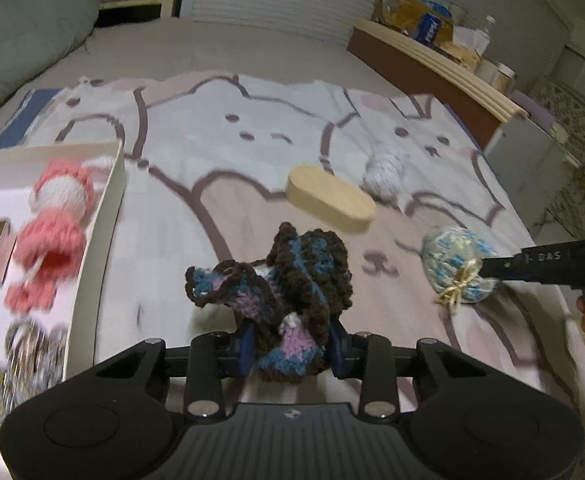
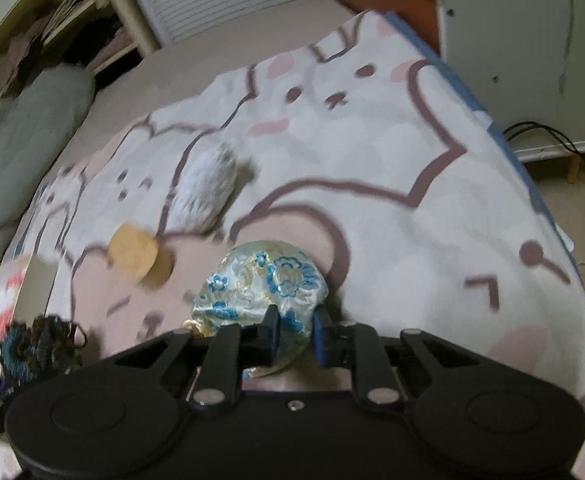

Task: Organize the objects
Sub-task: 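Grasp the blue-brown crochet hat with left gripper while right gripper grasps the silk pouch, then lift and carry the crochet hat and silk pouch with both grippers to the tray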

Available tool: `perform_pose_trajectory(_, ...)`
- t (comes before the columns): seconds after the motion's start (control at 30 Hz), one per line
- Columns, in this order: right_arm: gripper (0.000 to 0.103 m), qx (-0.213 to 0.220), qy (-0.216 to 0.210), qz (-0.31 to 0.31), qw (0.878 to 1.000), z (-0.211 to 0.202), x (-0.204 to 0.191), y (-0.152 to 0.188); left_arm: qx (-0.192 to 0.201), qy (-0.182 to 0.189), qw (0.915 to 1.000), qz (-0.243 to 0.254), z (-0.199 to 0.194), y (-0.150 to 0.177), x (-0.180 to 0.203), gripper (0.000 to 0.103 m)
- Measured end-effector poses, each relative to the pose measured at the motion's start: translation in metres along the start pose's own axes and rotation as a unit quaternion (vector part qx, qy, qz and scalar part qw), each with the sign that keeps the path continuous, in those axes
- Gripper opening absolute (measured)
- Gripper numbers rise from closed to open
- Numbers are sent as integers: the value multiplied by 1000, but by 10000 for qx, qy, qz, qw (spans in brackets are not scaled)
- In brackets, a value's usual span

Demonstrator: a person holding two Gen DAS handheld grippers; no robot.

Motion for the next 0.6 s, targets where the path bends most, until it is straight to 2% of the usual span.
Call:
perform_pose_trajectory(0.2,18,-256,-29,-440,9987,-14,-16,21,-409,66,9991,-77,-16,35,1,37)
perform_pose_trajectory(0.3,26,-275,-63,-203,9994,-17,-15,24,-444,66,9986,-265,-18,45,-1,42)
perform_pose_trajectory(0.33,35,-265,-73,-83,9996,-17,-15,23,-421,45,9985,-357,-18,46,-2,44)
perform_pose_trajectory(0.37,56,-233,-49,62,9997,-17,-15,23,-419,25,9983,-415,-19,47,-3,47)
perform_pose_trajectory(0.4,66,-151,1,180,9997,-19,-15,23,-412,-14,9980,-476,-18,47,-3,58)
perform_pose_trajectory(0.43,82,-26,65,291,9996,-21,-18,22,-380,-65,9978,-539,-19,47,-4,68)
perform_pose_trajectory(0.47,88,43,87,338,9994,-22,-21,22,-343,-97,9977,-576,-19,47,-4,72)
perform_pose_trajectory(0.53,93,110,78,388,9992,-20,-30,23,-325,-143,9975,-603,-19,46,-3,84)
perform_pose_trajectory(0.6,96,55,208,319,9993,-11,-40,26,-321,-177,9974,-627,-17,47,-1,88)
Point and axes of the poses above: each gripper's, at about its wrist camera, not at the fingertips, and z roughly the way its jaws point, x to its right, y to its underside, the point moved 6 cm from there along z, roughly the way its jaws point, and after that the axes turned 4 degrees about -x, right-handed, at the moved point
